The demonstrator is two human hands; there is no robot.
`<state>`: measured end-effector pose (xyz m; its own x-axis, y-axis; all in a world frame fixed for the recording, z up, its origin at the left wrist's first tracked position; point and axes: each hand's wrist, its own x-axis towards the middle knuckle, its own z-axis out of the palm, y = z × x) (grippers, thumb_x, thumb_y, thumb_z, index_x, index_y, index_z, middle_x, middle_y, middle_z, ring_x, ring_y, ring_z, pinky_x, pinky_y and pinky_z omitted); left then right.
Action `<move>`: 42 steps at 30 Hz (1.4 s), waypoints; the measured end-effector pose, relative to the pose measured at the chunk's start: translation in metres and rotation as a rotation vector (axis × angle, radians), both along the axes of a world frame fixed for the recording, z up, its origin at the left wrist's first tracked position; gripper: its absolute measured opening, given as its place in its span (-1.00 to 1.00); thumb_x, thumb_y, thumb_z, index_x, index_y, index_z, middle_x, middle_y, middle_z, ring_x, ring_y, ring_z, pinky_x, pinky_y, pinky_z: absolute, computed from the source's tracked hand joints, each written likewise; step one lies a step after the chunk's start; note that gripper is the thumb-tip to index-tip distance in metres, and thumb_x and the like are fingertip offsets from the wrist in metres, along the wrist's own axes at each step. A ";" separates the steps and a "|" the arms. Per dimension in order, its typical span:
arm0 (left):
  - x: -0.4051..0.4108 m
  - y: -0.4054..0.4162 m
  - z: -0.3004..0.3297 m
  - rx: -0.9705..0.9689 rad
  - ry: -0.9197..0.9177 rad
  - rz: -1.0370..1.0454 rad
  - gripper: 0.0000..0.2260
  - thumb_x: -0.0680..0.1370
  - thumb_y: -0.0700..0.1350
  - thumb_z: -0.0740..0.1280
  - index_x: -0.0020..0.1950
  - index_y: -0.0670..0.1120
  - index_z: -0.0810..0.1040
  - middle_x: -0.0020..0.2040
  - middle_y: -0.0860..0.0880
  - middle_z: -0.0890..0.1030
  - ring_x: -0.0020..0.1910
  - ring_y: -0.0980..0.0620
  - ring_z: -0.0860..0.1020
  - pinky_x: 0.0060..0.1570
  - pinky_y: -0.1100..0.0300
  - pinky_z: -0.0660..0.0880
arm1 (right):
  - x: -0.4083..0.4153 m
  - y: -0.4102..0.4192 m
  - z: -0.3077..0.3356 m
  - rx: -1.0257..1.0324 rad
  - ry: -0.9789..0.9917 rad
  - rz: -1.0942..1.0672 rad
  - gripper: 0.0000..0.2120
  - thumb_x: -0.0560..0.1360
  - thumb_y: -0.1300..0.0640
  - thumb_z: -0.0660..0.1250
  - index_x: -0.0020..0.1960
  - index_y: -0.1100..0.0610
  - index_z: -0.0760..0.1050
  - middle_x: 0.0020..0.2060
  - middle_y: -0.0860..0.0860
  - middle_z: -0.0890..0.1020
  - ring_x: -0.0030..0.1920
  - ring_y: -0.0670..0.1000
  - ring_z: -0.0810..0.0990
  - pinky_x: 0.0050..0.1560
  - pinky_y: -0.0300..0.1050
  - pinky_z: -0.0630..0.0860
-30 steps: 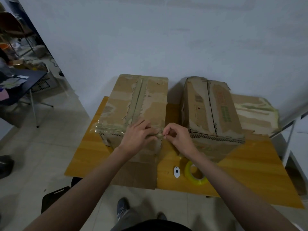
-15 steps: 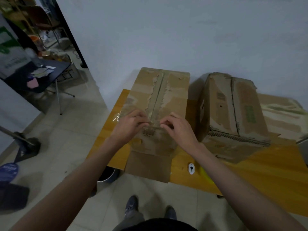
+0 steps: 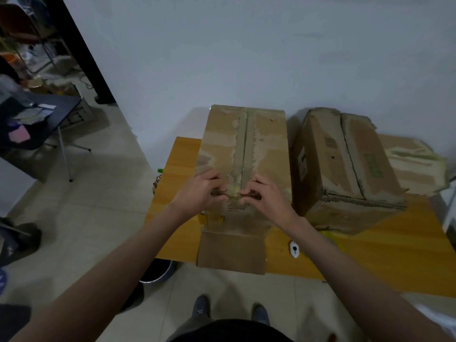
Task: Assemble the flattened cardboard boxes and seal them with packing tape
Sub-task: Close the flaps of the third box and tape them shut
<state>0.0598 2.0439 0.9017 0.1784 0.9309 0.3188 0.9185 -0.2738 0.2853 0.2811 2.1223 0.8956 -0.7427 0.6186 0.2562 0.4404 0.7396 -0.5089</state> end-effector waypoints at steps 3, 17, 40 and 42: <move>0.000 -0.003 -0.010 0.075 -0.019 -0.008 -0.75 0.45 0.06 0.47 -0.13 -0.11 0.57 -0.04 0.01 0.51 -0.04 0.02 0.47 -0.23 0.10 0.54 | -0.003 -0.006 -0.002 0.108 -0.068 0.001 -0.83 0.47 0.06 0.46 -0.11 0.05 0.47 -0.13 -0.11 0.40 -0.10 -0.06 0.38 -0.10 -0.12 0.38; -0.069 -0.028 -0.006 0.050 -0.174 -0.009 -0.79 0.41 -0.05 0.53 0.01 -0.08 0.70 -0.12 0.10 0.52 -0.15 0.18 0.43 -0.18 0.21 0.51 | -0.071 -0.029 0.018 -0.056 -0.092 0.011 -0.80 0.46 -0.13 0.37 -0.10 -0.02 0.48 -0.22 -0.16 0.41 -0.23 -0.11 0.42 -0.18 -0.17 0.43; -0.093 -0.005 0.024 -0.343 -0.083 -0.143 -0.60 0.41 0.01 0.54 0.16 -0.01 0.48 -0.29 0.17 0.53 -0.31 0.20 0.51 -0.33 0.22 0.45 | -0.085 -0.028 0.011 -0.133 -0.046 -0.104 -0.78 0.42 0.07 0.52 -0.19 -0.02 0.46 -0.40 -0.14 0.39 -0.27 -0.07 0.44 -0.24 -0.22 0.35; -0.086 0.001 0.031 -0.310 0.148 -0.173 -0.57 0.44 0.09 0.51 0.20 0.00 0.44 -0.21 0.16 0.47 -0.27 0.11 0.46 -0.36 0.22 0.31 | -0.085 -0.029 0.011 -0.132 -0.054 -0.116 -0.76 0.42 0.08 0.53 -0.18 -0.03 0.45 -0.39 -0.14 0.39 -0.26 -0.10 0.43 -0.21 -0.18 0.37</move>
